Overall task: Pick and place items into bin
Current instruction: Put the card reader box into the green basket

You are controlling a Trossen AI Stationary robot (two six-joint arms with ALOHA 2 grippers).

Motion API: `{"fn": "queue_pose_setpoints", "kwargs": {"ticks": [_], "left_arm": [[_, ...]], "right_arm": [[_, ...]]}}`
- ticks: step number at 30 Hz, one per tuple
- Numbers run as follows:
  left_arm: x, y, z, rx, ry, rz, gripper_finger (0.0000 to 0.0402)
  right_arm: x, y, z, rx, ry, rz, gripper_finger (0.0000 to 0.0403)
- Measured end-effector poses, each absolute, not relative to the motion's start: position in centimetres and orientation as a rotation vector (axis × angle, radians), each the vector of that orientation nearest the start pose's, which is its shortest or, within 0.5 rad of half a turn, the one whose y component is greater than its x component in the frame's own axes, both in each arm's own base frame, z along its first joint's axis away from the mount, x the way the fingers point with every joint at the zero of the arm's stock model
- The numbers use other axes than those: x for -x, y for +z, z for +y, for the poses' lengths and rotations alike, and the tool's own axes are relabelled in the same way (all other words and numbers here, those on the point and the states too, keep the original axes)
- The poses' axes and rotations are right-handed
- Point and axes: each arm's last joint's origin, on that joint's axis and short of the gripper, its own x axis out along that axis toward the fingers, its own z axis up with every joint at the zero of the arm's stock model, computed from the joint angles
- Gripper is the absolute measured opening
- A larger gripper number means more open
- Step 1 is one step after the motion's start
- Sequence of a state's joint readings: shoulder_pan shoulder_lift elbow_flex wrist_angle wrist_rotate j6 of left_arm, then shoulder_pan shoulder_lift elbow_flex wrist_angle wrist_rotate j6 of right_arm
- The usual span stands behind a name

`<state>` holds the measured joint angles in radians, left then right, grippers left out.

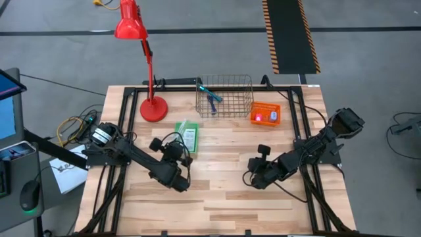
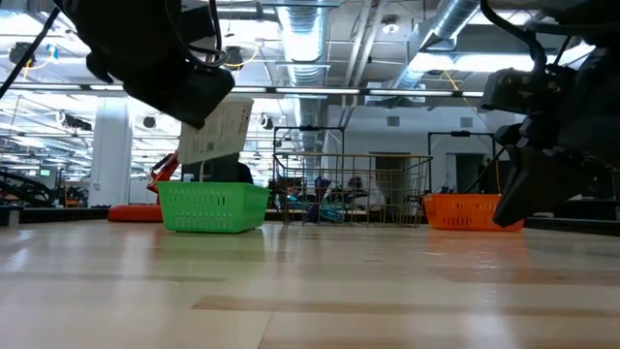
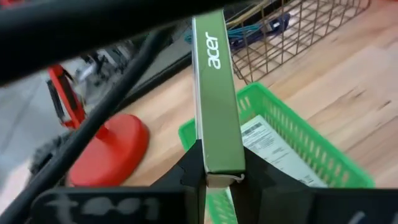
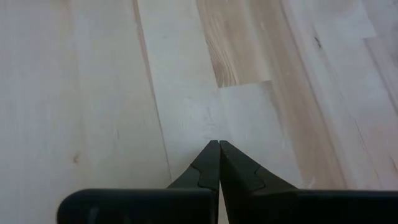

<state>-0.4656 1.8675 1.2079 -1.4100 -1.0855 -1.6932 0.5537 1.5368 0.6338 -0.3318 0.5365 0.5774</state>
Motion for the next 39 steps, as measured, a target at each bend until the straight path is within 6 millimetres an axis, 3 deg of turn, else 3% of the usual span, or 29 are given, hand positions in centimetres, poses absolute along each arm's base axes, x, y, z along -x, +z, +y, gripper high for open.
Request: {"fn": "queue_pose_setpoints", "kwargs": {"ticks": [7, 24, 39], "left_arm": [[-27.7, 17.7, -11.0, 0.065, 1.209, 0.599, 0.0037], [-28.4, 17.4, -10.2, 0.022, 1.184, 0.723, 0.0044], [-28.4, 17.4, -10.2, 0.012, 1.183, 0.723, 0.0105]], "right_arm": [[-21.2, 12.5, 11.4, 0.116, -0.280, 0.997, 0.0000], [-21.2, 12.5, 11.4, 0.112, -0.272, 1.003, 0.0000], [-21.2, 12.5, 11.4, 0.112, -0.271, 1.003, 0.0000]]}}
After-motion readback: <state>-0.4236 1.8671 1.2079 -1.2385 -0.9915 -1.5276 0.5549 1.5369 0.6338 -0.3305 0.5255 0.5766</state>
